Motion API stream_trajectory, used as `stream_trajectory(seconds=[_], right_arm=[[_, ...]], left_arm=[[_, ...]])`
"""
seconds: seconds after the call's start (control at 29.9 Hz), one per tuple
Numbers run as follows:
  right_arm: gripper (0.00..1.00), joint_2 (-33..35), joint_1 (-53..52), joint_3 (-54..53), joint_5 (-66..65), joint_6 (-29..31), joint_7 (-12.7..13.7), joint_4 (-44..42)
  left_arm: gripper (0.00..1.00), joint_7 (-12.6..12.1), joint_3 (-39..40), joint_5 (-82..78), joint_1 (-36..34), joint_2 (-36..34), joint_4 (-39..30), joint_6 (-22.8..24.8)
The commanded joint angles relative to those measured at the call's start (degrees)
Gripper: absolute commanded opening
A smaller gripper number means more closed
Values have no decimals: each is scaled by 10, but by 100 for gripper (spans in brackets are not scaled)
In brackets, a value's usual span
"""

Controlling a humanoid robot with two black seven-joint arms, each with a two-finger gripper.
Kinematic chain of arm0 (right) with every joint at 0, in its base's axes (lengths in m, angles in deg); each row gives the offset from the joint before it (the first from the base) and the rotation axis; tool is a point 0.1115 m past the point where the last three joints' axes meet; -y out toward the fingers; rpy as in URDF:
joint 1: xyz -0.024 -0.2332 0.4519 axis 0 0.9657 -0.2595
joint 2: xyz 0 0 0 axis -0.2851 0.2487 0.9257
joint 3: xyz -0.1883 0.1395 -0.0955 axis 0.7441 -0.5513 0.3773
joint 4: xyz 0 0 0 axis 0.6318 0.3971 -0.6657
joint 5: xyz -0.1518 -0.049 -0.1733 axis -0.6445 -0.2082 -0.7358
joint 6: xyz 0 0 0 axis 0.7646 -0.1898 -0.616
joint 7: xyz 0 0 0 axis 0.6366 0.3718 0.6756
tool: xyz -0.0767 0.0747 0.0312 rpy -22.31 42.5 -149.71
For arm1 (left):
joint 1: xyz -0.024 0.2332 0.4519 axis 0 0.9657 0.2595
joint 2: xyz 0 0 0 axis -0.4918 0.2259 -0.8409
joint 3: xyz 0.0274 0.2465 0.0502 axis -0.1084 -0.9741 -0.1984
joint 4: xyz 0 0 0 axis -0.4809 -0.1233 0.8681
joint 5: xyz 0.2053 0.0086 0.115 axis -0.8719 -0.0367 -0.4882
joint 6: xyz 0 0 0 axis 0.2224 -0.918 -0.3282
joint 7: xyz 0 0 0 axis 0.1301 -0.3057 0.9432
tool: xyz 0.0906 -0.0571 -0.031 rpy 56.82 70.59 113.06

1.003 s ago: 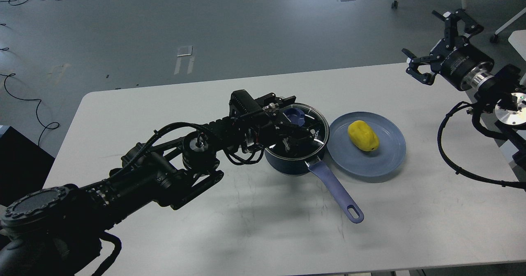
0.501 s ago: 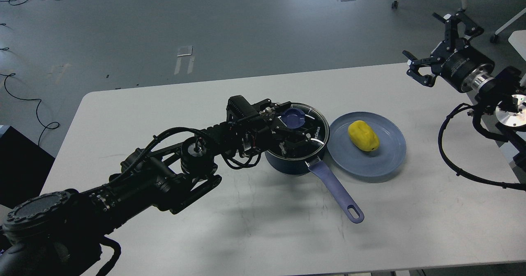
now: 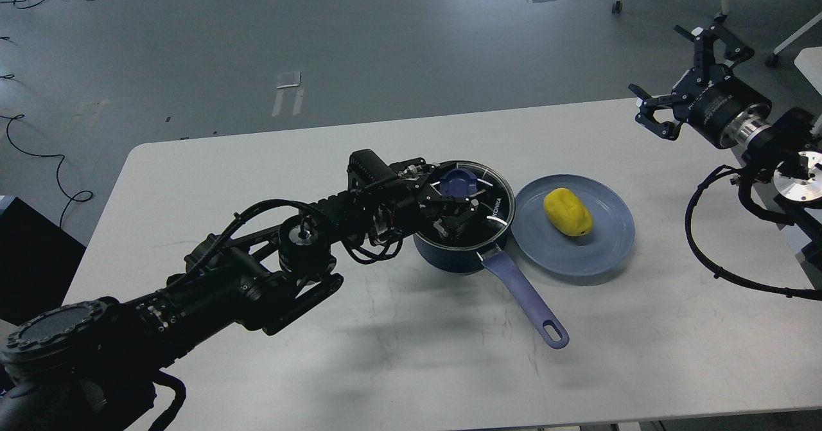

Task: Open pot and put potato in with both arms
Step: 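Close the left gripper on the blue lid knob, then lift the glass lid off the saucepan with the left gripper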

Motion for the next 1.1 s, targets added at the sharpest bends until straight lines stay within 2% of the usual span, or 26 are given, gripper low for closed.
stream_trajectory(seconds=[0.0, 0.07, 0.1, 0.23, 0.64, 0.84, 1.07], right_arm=[[100, 1, 0, 0, 0, 0, 0, 0], [100, 1, 1, 0, 0, 0, 0, 0], [100, 1, 1, 0, 0, 0, -1, -1], [100, 1, 1, 1, 0, -1, 0, -1], [100, 0, 1, 1, 0, -2, 0, 0], [100, 0, 0, 0, 0, -3, 0, 4], [100, -1, 0, 2, 0, -3, 0, 4]], left_arm=[[64, 0, 0, 0, 3, 0, 0, 0], [64, 0, 0, 0, 6, -1, 0, 0], [59, 0, 0, 0, 7, -1, 0, 0], [51, 2, 1, 9, 6, -2, 0, 0], [51, 4, 8, 45, -29, -21, -27, -11], [51, 5, 8, 56, -59, -74, -66, -15], [50, 6, 1, 56, -47, -188, -106, -35]])
